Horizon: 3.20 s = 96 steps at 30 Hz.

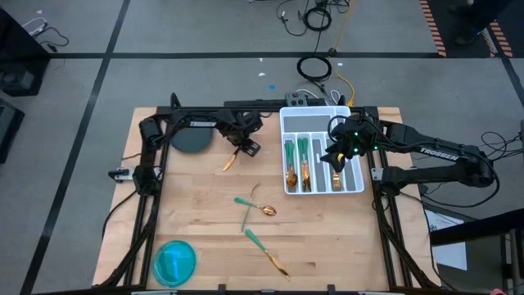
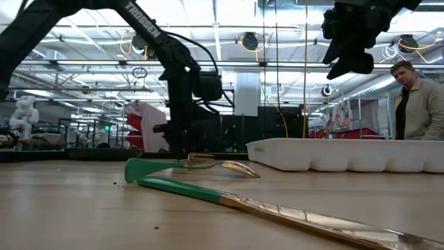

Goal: Sort silverware
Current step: Put the top green knife on the silverware tray with the other green knives

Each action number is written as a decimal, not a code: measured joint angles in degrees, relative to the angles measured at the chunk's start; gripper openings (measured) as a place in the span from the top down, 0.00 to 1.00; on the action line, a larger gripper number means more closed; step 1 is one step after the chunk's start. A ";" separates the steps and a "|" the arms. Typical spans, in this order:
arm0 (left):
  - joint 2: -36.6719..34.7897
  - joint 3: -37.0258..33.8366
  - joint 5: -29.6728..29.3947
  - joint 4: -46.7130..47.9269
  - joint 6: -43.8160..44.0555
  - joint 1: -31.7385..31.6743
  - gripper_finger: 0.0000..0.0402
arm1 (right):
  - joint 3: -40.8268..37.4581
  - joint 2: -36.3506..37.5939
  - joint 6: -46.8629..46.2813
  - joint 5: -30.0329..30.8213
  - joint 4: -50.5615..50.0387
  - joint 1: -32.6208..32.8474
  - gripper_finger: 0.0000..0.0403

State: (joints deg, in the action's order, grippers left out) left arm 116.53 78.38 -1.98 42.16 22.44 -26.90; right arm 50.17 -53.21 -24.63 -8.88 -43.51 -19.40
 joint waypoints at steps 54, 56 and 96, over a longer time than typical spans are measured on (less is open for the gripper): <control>1.91 4.50 3.96 7.52 -4.40 -1.24 0.94 | 0.00 -0.02 0.45 -0.14 0.02 0.00 0.44; 1.93 4.98 4.16 7.73 -4.71 -1.19 0.95 | 0.00 -0.02 0.45 -0.14 0.02 0.00 0.44; -0.57 5.25 4.96 8.38 -6.45 -0.06 1.00 | -0.02 -9.82 6.26 1.17 11.37 0.00 0.99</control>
State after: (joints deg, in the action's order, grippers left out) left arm 115.96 83.64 2.98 50.53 15.99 -26.96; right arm 50.15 -63.03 -18.37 -7.71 -32.14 -19.40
